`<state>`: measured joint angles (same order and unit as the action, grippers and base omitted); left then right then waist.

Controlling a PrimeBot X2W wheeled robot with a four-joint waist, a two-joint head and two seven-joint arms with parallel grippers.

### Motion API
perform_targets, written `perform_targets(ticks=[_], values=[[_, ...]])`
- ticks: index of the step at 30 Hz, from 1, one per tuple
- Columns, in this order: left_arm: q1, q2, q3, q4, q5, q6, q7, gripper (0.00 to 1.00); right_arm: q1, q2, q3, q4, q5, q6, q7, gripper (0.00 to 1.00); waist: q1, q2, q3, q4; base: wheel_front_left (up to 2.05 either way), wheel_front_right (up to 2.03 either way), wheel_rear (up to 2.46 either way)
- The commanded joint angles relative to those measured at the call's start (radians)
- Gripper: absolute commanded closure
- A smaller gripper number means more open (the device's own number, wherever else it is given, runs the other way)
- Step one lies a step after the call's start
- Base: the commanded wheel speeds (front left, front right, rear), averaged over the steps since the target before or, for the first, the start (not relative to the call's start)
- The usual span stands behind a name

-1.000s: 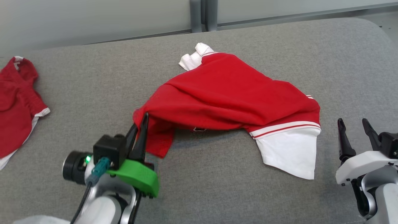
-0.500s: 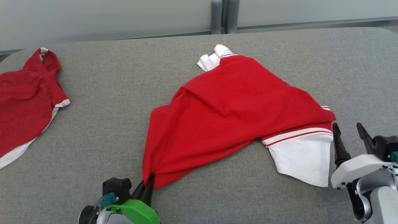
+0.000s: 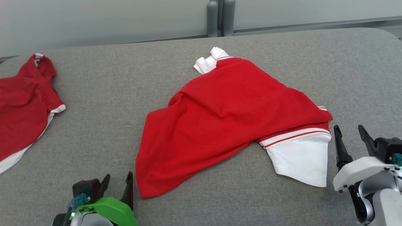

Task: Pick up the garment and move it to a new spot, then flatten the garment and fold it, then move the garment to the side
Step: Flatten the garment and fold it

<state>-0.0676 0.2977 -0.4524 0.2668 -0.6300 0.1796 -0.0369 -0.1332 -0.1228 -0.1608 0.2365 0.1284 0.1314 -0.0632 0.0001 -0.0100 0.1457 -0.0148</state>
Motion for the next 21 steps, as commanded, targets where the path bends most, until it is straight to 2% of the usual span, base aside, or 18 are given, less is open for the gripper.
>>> perform_targets(ticks=[1,6,13,21], values=[[-0.018,0.01,0.007,0.002,0.008,0.007,-0.01,0.0,0.008,-0.004,0.002,0.001,-0.002,-0.001,0.001,0.0,-0.0001,0.01,-0.003,-0.004,0.0,0.0,0.0],[-0.071,0.022,0.014,-0.013,0.022,0.001,-0.024,0.0,0.009,-0.002,0.014,0.004,-0.003,-0.001,0.002,0.0,-0.0001,0.01,-0.011,-0.022,0.0,0.0,0.0],[-0.222,-0.02,-0.052,0.008,0.063,-0.041,0.01,0.0,-0.011,-0.014,0.036,0.01,0.007,-0.001,0.002,0.0,-0.0001,0.01,-0.002,-0.063,0.0,0.0,0.0],[-0.411,-0.067,-0.111,0.181,0.099,-0.097,0.066,0.0,-0.046,-0.018,0.081,0.009,0.012,-0.001,0.003,0.0,-0.0001,0.01,0.048,-0.137,0.0,0.0,0.0]])
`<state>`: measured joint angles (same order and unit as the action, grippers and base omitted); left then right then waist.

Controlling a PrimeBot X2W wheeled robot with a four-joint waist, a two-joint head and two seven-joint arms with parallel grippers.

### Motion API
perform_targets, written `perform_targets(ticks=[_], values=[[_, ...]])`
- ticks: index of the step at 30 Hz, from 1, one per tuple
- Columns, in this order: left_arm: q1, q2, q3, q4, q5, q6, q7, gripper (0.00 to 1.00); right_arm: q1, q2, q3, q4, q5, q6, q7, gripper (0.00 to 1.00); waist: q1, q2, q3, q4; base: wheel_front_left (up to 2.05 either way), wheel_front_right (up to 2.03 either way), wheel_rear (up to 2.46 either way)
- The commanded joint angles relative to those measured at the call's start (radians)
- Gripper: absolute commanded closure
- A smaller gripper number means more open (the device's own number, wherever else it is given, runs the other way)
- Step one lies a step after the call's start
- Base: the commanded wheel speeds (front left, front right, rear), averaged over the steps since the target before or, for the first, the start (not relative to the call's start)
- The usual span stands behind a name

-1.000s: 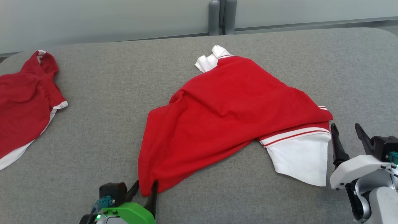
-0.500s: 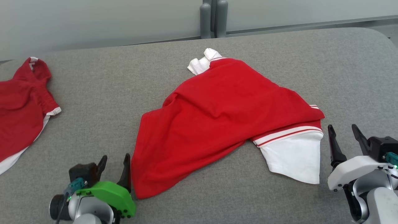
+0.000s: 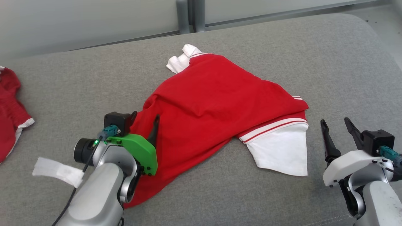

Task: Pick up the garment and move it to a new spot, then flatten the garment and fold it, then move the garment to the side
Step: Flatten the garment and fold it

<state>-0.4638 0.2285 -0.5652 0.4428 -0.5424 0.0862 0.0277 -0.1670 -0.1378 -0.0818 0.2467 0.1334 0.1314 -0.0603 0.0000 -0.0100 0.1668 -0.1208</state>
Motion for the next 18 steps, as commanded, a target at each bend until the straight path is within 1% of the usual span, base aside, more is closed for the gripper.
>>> perform_targets(ticks=[1,3,4,5,6,8,13,18], values=[[-0.035,0.002,-0.001,0.033,0.015,-0.006,0.004,0.0,-0.017,-0.003,0.006,0.0,0.007,-0.001,-0.001,0.0,0.0,0.01,0.034,-0.041,0.0,0.0,0.0],[-0.072,0.006,-0.007,0.092,0.021,-0.016,0.024,0.0,-0.025,-0.004,0.015,0.0,0.008,-0.001,-0.005,0.0,0.0,0.01,0.05,-0.06,0.0,0.0,0.0],[-0.088,0.01,-0.014,0.121,0.026,-0.02,0.04,0.23,-0.029,-0.005,0.016,0.001,0.009,-0.001,-0.006,0.0,0.0,0.01,0.058,-0.068,0.0,0.0,0.0],[-0.104,0.017,-0.023,0.15,0.03,-0.029,0.056,0.76,-0.032,-0.006,0.017,0.004,0.011,-0.001,-0.009,0.0,0.0,0.01,0.065,-0.074,0.0,0.0,0.0],[-0.12,0.025,-0.029,0.171,0.036,-0.034,0.067,1.0,-0.036,-0.006,0.015,0.006,0.012,-0.001,-0.012,0.0,0.0,0.01,0.073,-0.081,0.0,0.0,0.0],[-0.149,0.036,-0.032,0.2,0.046,-0.039,0.066,1.0,-0.041,-0.007,0.012,0.008,0.014,-0.001,-0.017,0.0,0.0,0.01,0.085,-0.089,0.0,0.0,0.0],[-0.213,0.049,-0.038,0.238,0.084,-0.032,0.002,1.0,-0.047,-0.004,0.002,0.016,0.015,-0.001,-0.027,0.0,0.0,0.01,0.11,-0.097,0.0,0.0,0.0],[-0.269,0.039,-0.047,0.282,0.096,-0.041,-0.014,1.0,-0.06,0.003,0.008,0.02,0.012,-0.001,-0.029,0.0,0.0,0.01,0.124,-0.103,0.0,0.0,0.0]])
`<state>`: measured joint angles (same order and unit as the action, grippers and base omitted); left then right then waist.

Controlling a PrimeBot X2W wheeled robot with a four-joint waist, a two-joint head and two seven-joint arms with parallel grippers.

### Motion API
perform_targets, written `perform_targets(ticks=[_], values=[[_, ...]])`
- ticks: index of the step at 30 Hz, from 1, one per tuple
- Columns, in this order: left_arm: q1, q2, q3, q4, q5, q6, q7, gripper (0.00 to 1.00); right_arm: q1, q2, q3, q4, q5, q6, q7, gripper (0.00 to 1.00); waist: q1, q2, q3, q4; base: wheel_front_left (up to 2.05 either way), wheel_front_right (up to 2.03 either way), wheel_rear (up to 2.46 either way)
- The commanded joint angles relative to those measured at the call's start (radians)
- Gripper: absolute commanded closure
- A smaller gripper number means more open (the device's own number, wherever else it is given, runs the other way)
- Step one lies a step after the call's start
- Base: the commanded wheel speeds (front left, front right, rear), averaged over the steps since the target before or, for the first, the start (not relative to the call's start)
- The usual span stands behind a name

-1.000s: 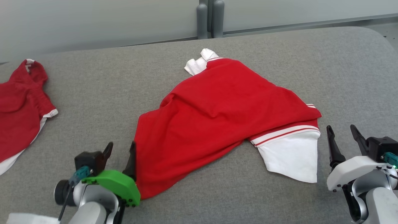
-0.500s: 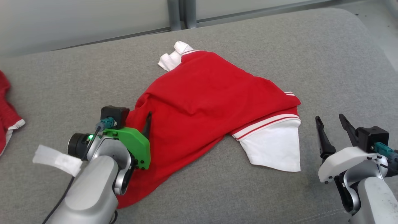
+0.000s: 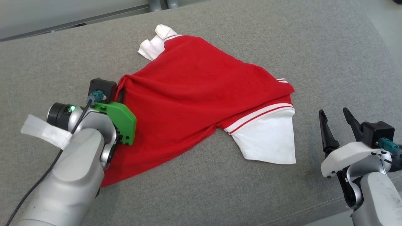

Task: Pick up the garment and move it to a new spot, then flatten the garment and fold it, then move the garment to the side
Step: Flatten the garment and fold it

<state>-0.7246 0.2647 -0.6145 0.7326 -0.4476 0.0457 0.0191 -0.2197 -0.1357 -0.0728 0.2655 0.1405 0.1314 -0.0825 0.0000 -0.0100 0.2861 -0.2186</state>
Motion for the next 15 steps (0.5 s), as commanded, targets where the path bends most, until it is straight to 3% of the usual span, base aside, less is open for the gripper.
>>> perform_targets(ticks=[1,8,9,11,12,15], values=[[-0.023,-0.001,0.001,0.005,0.002,-0.005,-0.006,1.0,-0.013,0.001,0.002,0.002,0.005,-0.001,-0.007,0.0,0.0,0.01,0.009,-0.006,0.0,0.0,0.0],[-0.136,-0.021,-0.011,0.112,0.024,-0.02,-0.065,1.0,-0.047,0.004,0.02,0.012,0.005,-0.001,-0.013,0.0,0.0,0.01,0.032,-0.019,0.0,0.0,0.0],[-0.145,-0.023,-0.01,0.127,0.024,-0.023,-0.075,0.96,-0.052,0.006,0.022,0.015,0.004,-0.001,-0.015,0.0,0.0,0.01,0.033,-0.02,0.0,0.0,0.0],[-0.154,-0.03,-0.007,0.155,0.019,-0.026,-0.1,0.23,-0.058,0.01,0.025,0.02,0.003,-0.001,-0.018,0.0,0.0,0.01,0.034,-0.021,0.0,0.0,0.0],[-0.155,-0.036,-0.001,0.165,0.011,-0.025,-0.114,0.0,-0.058,0.011,0.025,0.022,0.003,-0.001,-0.021,0.0,0.0,0.01,0.033,-0.02,0.0,0.0,0.0],[-0.159,-0.044,0.007,0.187,-0.002,-0.036,-0.153,0.0,-0.058,0.013,0.02,0.03,0.003,-0.001,-0.03,0.0,0.0,0.01,0.026,-0.006,0.0,0.0,0.0]])
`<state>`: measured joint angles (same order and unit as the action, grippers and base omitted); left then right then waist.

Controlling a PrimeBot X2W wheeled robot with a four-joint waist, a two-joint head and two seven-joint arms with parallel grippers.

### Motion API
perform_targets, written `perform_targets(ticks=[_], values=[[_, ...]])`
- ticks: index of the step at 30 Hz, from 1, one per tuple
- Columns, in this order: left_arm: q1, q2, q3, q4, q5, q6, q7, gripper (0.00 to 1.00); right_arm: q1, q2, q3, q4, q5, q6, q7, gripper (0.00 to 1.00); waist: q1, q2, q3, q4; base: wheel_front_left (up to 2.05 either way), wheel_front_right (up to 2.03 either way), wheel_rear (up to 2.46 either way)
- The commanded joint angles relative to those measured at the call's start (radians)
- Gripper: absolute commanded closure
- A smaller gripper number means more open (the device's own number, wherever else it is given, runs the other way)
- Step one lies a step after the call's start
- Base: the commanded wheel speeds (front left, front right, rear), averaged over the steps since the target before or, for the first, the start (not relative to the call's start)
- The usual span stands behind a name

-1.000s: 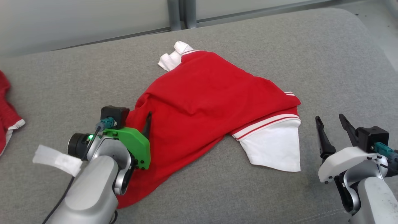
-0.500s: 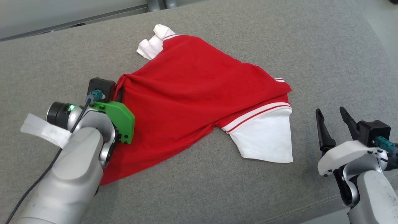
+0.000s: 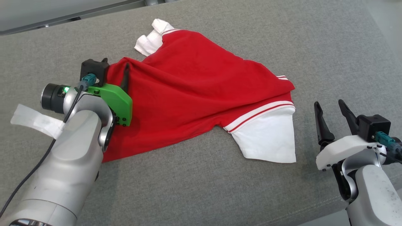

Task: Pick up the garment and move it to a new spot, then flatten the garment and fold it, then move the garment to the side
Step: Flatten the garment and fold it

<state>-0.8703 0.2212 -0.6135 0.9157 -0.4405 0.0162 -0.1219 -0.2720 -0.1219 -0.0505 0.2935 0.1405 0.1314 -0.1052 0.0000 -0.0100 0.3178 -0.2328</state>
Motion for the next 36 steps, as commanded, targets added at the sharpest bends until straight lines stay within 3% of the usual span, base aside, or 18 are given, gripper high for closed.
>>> perform_targets(ticks=[1,8,15,24,36], values=[[-0.011,0.0,0.011,0.008,-0.013,-0.006,-0.027,0.0,-0.005,-0.001,-0.005,0.004,0.002,-0.001,-0.013,0.0,0.0,0.01,-0.01,0.015,0.0,0.0,0.0],[0.065,-0.002,0.059,-0.042,-0.065,-0.012,-0.119,0.0,0.024,0.007,-0.039,-0.026,-0.019,-0.001,-0.043,0.0,0.0,0.01,-0.063,0.075,0.0,0.0,0.0],[0.274,0.022,0.131,-0.27,-0.092,0.041,-0.143,0.0,0.071,0.023,-0.054,-0.121,-0.057,-0.001,-0.039,0.0,0.0,0.01,-0.14,0.139,0.0,0.0,0.0],[0.587,0.025,0.231,-0.615,-0.064,0.132,-0.143,0.0,0.125,0.038,-0.01,-0.215,-0.078,-0.001,-0.014,0.0,0.0,0.01,-0.211,0.173,0.0,0.0,0.0],[0.812,0.005,0.3,-0.773,-0.023,0.18,-0.142,0.0,0.19,0.048,0.039,-0.211,-0.083,-0.001,-0.034,0.0,0.0,0.01,-0.278,0.188,0.0,0.0,0.0]])
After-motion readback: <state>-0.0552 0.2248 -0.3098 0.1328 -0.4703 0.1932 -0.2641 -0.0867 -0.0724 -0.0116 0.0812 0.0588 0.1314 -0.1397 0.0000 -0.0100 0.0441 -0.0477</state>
